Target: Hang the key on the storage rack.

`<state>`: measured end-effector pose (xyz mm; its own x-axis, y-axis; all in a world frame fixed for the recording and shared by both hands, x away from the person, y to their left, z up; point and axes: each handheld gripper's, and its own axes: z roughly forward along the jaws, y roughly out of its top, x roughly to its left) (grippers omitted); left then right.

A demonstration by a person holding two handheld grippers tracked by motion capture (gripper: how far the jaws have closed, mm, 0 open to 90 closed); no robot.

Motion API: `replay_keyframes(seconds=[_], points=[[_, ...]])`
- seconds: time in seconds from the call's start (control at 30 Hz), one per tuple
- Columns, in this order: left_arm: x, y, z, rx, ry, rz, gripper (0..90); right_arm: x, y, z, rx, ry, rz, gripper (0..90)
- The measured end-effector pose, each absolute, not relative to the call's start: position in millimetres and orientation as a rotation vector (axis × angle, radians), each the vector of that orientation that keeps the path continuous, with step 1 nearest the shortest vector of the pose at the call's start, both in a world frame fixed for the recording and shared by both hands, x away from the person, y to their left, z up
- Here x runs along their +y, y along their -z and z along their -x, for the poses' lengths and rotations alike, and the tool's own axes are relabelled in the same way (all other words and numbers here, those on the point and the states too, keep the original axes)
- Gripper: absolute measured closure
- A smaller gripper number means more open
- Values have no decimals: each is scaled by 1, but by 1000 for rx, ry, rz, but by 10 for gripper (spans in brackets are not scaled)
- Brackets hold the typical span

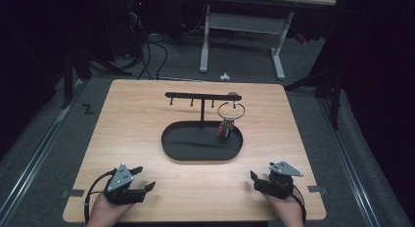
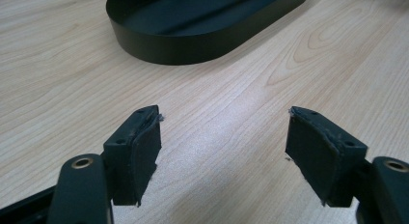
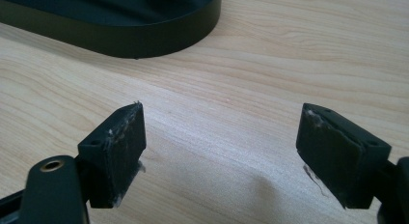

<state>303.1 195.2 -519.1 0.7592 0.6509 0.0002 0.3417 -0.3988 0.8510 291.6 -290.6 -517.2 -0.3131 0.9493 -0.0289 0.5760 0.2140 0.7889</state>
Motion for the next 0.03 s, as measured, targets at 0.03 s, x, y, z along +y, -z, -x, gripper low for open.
replay_keyframes(seconds=[0.03], points=[[195, 518, -303, 745, -419, -2017, 286, -291, 517, -292, 1970, -941, -1417, 183]])
